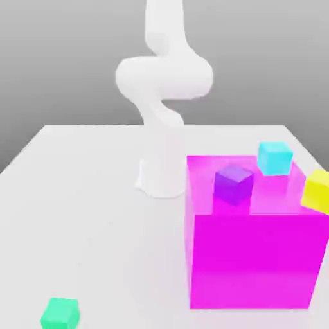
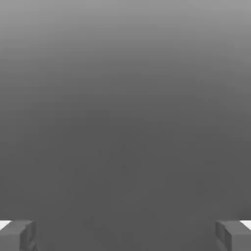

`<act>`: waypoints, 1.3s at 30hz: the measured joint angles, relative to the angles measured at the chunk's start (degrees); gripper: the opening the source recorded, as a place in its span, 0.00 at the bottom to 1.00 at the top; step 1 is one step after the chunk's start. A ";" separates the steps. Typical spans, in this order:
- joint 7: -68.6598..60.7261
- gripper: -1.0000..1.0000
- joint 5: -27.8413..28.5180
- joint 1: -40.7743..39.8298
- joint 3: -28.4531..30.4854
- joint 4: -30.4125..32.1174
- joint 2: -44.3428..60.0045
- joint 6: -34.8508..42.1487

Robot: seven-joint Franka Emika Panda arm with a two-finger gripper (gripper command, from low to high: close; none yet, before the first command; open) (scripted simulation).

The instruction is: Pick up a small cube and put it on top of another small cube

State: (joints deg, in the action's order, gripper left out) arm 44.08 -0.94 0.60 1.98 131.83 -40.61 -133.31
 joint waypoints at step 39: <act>-23.23 0.00 -14.26 -7.83 9.38 -1.25 69.75 -25.23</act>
State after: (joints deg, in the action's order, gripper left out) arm 20.85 -15.20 -7.23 11.36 130.58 29.14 -158.55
